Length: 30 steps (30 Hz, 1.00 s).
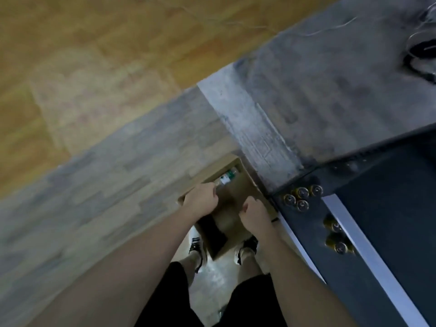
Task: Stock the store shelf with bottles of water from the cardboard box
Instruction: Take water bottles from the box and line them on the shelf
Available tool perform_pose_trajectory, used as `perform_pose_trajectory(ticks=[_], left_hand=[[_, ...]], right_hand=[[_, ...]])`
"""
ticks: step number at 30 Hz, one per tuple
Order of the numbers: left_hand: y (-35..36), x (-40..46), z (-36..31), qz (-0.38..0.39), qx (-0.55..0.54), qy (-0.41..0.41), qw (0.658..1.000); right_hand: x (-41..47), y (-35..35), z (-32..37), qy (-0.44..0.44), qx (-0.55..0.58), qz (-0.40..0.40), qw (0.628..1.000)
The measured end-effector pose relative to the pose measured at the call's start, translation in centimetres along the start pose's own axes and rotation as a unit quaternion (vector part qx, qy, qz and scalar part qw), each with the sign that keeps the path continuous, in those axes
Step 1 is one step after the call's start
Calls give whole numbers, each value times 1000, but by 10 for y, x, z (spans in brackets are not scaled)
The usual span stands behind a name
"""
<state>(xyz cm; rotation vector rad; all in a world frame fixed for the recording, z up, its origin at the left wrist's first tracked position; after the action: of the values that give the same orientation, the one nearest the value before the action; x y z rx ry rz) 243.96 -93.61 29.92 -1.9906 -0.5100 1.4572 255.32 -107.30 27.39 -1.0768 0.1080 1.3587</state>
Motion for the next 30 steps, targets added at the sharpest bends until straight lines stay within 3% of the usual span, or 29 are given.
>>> perform_pose_trajectory(ticks=[10, 16, 21, 24, 30], left_hand=[[56, 117, 42, 34, 26, -47, 998], [132, 222, 101, 127, 27, -65, 989], [196, 291, 145, 161, 18, -62, 985], [225, 331, 168, 167, 25, -62, 984], [276, 394, 212, 156, -3, -102, 982]], right_hand=[[120, 70, -27, 8, -27, 42, 999], [207, 157, -52, 82, -16, 74, 994], [274, 230, -86, 100, -84, 112, 985], [320, 269, -105, 72, -156, 145, 974], [414, 336, -124, -45, -319, 130, 938]])
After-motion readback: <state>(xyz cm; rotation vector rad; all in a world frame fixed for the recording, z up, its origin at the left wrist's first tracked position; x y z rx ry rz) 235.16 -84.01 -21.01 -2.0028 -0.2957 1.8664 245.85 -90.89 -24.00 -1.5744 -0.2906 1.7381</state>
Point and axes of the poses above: each hand's wrist, its own x-axis towards the middle knuckle, its own y-axis out of the palm, z = x × y, the point moved 6 cm from there along x, towards the middle knuckle, and after that the axes turned 11 degrees about -y, right-handed, at the moved point
